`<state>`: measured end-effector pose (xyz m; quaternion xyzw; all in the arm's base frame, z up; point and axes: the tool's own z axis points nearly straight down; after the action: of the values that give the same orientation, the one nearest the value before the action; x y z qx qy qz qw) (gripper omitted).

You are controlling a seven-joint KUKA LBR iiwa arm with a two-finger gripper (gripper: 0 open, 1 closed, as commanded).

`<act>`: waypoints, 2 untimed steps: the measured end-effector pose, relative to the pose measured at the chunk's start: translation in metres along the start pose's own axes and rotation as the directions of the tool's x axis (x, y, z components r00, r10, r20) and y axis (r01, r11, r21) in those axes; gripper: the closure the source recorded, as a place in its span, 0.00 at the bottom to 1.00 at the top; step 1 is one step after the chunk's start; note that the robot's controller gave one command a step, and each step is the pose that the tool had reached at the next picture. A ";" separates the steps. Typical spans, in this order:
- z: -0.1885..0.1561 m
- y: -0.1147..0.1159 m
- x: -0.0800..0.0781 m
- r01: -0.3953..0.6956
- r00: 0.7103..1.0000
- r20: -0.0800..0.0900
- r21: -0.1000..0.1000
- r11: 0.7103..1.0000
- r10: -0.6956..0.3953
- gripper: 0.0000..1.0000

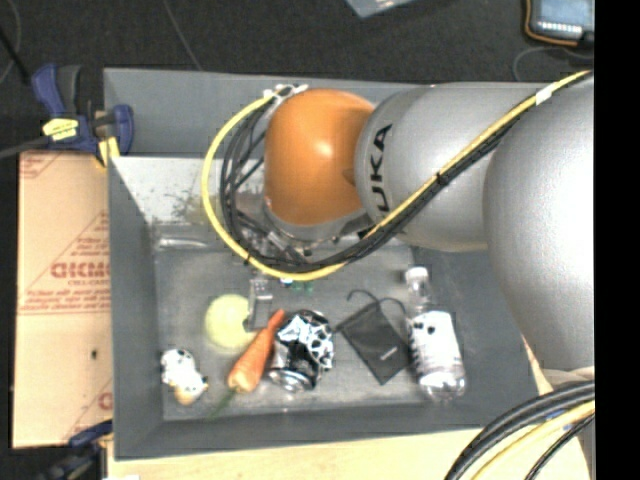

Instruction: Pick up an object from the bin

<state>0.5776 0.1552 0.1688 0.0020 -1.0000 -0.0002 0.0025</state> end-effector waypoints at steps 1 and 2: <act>-0.005 -0.001 -0.002 -0.003 1.000 0.008 -0.001 1.000 0.003 0.00; -0.004 -0.002 -0.001 -0.004 1.000 0.009 -0.002 1.000 0.004 0.00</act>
Offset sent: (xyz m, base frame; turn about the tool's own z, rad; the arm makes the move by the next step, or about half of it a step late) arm -0.0218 -0.0483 -0.0282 0.0363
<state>0.5787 0.1534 0.1727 -0.0001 -1.0000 -0.0010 -0.0018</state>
